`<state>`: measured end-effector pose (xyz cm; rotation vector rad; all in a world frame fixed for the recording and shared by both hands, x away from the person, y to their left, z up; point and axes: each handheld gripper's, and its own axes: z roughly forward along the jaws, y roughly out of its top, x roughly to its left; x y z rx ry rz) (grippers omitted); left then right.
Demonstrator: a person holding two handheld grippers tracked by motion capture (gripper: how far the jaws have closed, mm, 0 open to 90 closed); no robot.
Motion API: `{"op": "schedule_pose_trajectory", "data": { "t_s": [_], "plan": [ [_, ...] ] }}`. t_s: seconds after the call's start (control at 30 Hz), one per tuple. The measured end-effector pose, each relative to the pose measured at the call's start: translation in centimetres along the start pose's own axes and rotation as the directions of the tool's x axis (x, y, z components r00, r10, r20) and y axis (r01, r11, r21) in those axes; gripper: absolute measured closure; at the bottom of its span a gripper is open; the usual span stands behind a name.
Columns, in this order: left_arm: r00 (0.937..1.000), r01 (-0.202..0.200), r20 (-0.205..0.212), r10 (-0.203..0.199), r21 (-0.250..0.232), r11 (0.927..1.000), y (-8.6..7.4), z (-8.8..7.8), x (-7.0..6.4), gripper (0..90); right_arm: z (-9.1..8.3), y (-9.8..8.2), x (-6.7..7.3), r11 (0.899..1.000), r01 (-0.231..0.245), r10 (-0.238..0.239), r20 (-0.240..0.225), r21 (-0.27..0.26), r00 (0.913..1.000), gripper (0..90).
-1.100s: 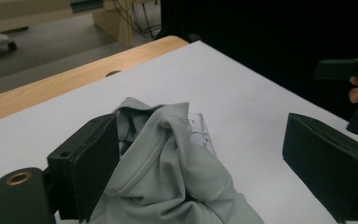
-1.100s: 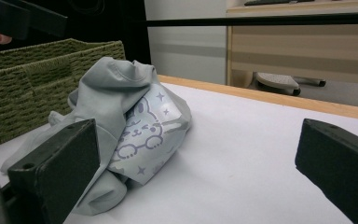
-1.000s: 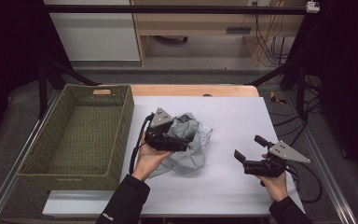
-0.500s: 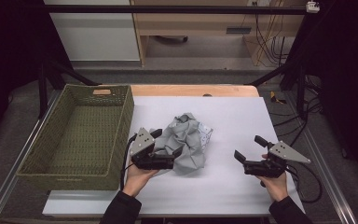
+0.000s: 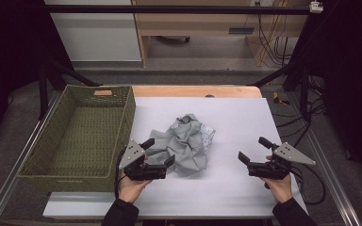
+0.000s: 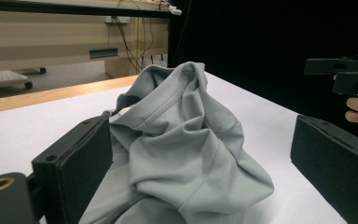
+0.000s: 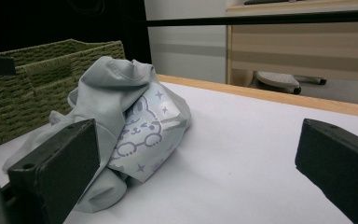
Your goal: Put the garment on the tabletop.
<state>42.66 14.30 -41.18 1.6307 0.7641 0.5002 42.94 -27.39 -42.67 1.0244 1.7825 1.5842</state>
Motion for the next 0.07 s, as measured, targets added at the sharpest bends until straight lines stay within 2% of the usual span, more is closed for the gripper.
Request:
{"op": "schedule_pose_trajectory", "data": {
  "t_s": [0.07],
  "plan": [
    [1.0,0.002,-0.003,-0.002,-0.005,1.0,-0.02,-0.2,0.05,4.7,0.01,-0.05,-0.02,1.0,0.0,0.0,0.001,0.005,1.0,0.4]
  ]
}}
